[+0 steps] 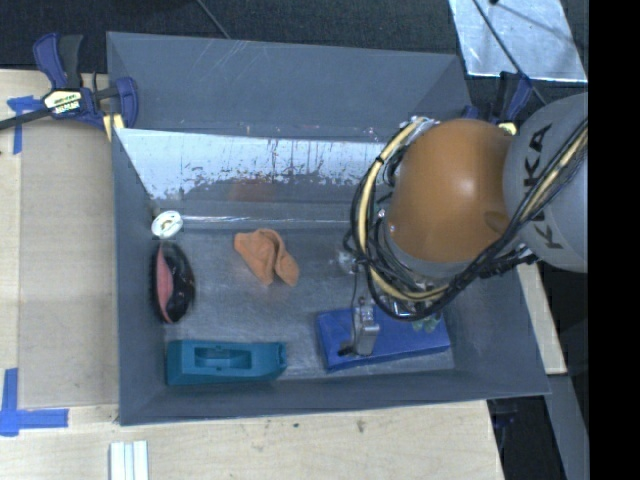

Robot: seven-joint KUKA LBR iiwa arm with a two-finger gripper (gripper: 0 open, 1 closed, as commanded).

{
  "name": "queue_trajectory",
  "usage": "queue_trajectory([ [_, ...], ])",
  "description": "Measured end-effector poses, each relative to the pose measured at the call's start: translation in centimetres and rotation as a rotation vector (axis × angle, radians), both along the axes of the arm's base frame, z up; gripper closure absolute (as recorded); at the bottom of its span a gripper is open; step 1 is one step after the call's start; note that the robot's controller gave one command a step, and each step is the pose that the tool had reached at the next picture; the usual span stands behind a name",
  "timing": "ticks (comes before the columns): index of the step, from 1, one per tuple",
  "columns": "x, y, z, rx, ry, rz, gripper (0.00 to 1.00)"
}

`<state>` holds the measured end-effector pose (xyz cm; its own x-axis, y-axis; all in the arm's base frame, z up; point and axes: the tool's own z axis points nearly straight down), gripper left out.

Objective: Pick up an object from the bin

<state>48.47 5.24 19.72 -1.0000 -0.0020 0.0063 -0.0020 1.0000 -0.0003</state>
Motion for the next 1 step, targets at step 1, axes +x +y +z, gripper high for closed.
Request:
queue_trajectory([
  [1,0.18,-0.02,0.42,0.001,-0.009,-0.002,0.0],
])
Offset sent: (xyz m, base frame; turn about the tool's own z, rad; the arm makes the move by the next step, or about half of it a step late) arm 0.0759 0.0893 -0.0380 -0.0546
